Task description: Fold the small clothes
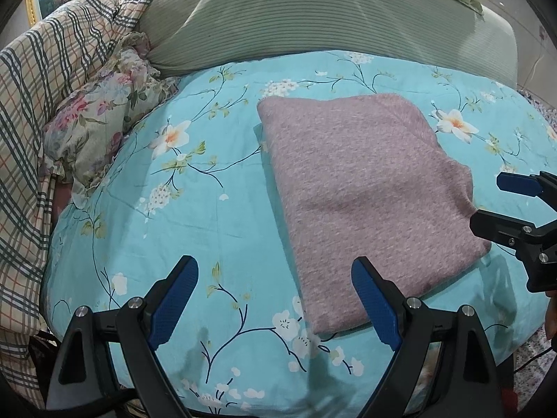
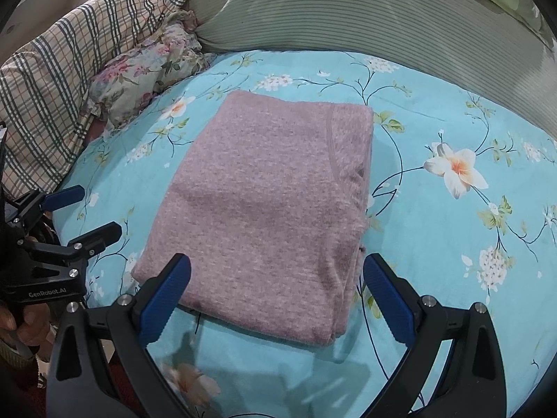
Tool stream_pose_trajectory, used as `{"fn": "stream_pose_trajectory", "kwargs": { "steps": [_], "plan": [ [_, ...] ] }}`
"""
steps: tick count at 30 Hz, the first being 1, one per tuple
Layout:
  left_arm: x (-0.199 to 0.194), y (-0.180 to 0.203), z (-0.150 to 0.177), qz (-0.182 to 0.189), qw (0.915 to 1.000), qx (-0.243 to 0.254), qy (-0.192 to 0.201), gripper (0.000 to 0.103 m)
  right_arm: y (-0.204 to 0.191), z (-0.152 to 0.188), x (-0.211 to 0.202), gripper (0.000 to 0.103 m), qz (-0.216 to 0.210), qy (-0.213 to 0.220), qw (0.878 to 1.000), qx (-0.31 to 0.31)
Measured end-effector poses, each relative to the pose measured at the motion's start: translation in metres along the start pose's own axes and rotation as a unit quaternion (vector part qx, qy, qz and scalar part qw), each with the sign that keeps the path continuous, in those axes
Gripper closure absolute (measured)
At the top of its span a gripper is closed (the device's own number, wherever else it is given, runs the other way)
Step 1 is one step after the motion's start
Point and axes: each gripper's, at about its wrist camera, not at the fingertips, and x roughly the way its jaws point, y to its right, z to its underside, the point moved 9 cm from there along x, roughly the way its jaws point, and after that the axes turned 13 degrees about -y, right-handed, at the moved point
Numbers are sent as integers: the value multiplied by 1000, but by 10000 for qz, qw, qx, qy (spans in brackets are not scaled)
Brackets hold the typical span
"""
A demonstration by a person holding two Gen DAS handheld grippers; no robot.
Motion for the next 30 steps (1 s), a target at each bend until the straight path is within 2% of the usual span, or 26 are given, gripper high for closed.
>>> {"fn": "stream_pose_trajectory", "kwargs": {
  "steps": [30],
  "plan": [
    [-6,2,-4,-57,9999,10,88,13,-2,-5,-3,4,-6,49,10000,-30]
  ]
}}
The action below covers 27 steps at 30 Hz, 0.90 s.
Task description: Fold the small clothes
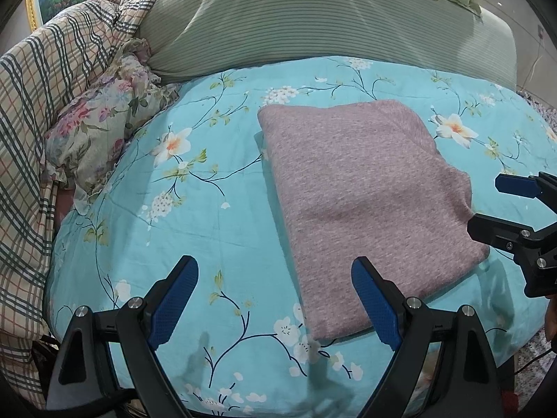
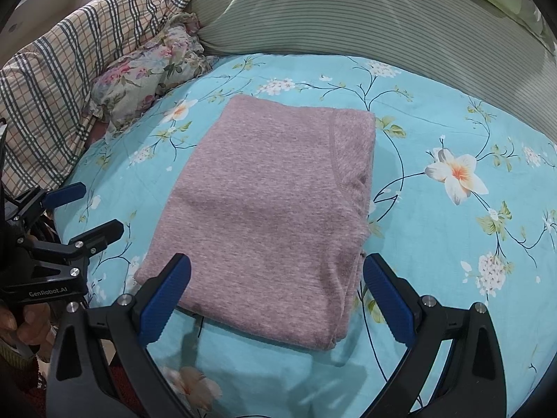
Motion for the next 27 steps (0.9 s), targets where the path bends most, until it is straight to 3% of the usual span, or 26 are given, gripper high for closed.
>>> {"fn": "stream_pose_trajectory", "kwargs": {
  "steps": [27],
  "plan": [
    [-2,-4,-5,-34,10000,-10,21,13,-2,-1,0,4,13,12,10000,-8]
  ]
}}
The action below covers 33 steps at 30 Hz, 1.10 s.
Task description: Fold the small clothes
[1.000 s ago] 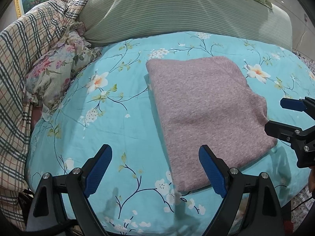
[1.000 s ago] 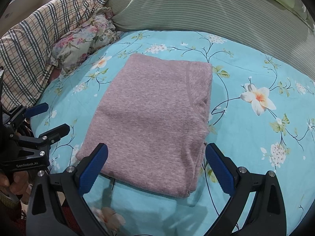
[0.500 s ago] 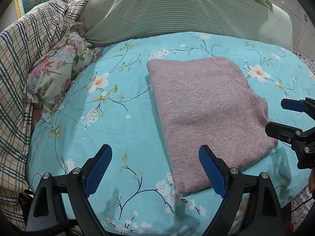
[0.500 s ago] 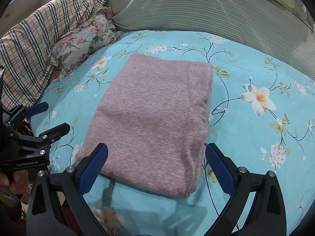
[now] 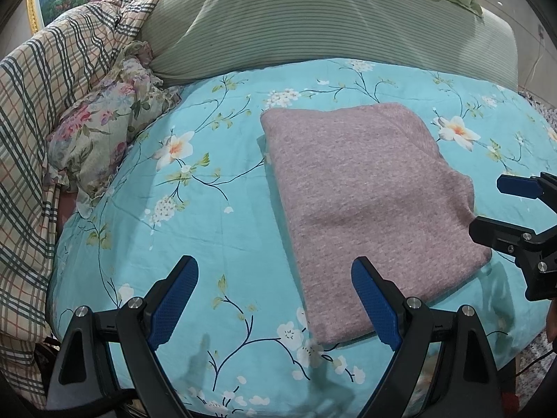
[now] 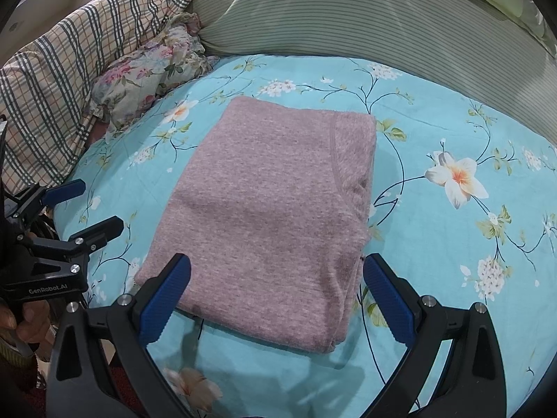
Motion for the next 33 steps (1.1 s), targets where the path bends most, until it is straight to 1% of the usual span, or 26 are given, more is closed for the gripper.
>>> {"fn": "stream_pose_trajectory", "kwargs": {
  "steps": [33],
  "plan": [
    [-1,4,-4,-20,10000,33,7,13,2,-2,2,4,-14,-2,10000,35]
  ]
}}
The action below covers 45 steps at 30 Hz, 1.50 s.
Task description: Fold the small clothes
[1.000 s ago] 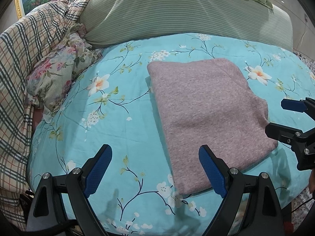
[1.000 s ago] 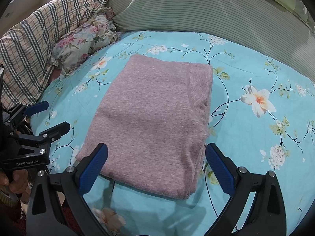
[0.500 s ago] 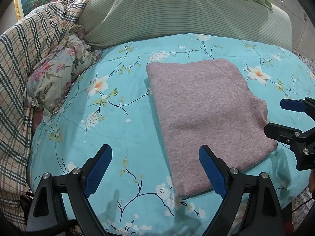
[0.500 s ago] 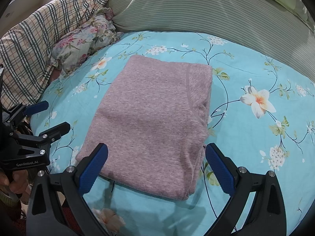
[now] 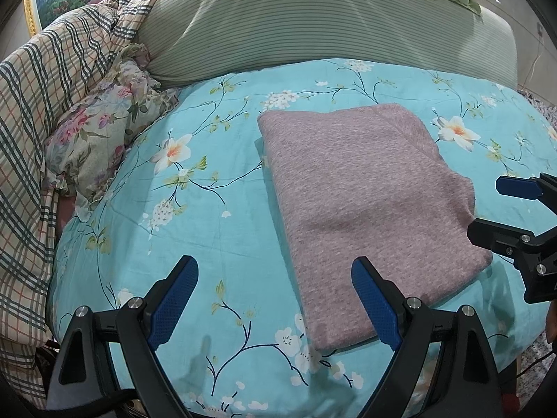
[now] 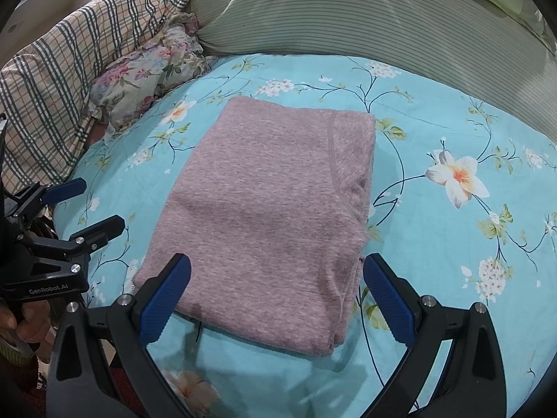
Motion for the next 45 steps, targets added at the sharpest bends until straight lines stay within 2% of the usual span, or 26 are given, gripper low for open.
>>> {"fn": "stream_pose_trajectory", "kwargs": {
  "steps": [23,45],
  "plan": [
    [1,0,-2,16,10000,8,2,13,3,-2,2,4,4,-4,10000,-8],
    [16,-3,-16,24,10000,-93,-11,13,13,-15,8,4,-36,-30,10000,-11]
  ]
}}
